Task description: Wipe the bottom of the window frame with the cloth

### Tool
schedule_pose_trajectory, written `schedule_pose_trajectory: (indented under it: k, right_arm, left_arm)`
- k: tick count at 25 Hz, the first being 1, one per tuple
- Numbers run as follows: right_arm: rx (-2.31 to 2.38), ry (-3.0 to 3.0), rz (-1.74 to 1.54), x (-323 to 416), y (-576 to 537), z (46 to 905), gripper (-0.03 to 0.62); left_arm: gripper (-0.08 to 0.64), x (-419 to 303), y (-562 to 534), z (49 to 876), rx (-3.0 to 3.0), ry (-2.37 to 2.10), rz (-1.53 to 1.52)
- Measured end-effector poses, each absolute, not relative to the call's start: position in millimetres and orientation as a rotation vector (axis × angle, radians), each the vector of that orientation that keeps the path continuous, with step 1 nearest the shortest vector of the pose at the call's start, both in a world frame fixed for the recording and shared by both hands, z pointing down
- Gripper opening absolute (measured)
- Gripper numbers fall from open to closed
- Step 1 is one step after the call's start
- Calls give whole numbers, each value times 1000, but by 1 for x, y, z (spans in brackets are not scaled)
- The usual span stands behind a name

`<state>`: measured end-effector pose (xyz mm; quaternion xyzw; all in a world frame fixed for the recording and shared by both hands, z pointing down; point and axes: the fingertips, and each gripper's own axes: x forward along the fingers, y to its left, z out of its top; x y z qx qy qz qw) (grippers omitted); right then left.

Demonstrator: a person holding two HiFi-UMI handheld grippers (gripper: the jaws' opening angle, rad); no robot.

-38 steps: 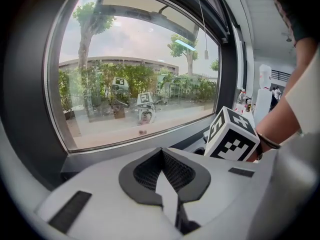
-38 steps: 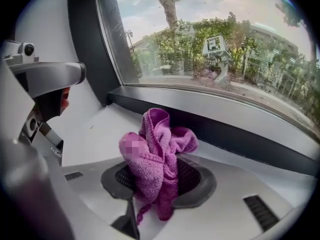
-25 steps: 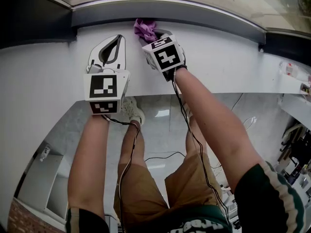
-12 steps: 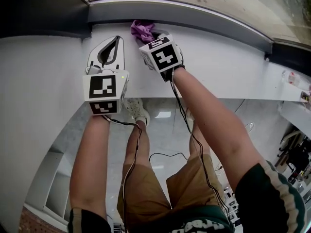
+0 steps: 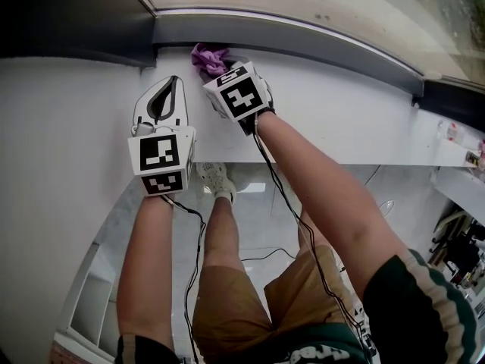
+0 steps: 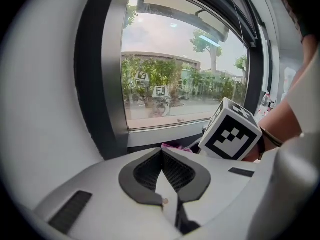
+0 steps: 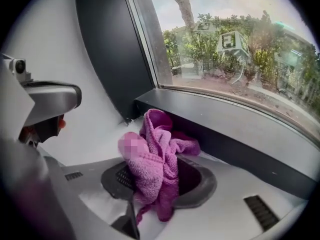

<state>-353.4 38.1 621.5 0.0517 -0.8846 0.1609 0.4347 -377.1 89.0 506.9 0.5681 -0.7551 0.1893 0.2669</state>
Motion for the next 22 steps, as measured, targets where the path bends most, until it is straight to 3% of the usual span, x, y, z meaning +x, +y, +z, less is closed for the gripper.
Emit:
schedule_pose_trajectory:
  k: [22]
  right_arm:
    - [-322,-2147,255,-414,120,621,166]
  left_arm:
    - [3,-383,155,507,1345,-2063,400]
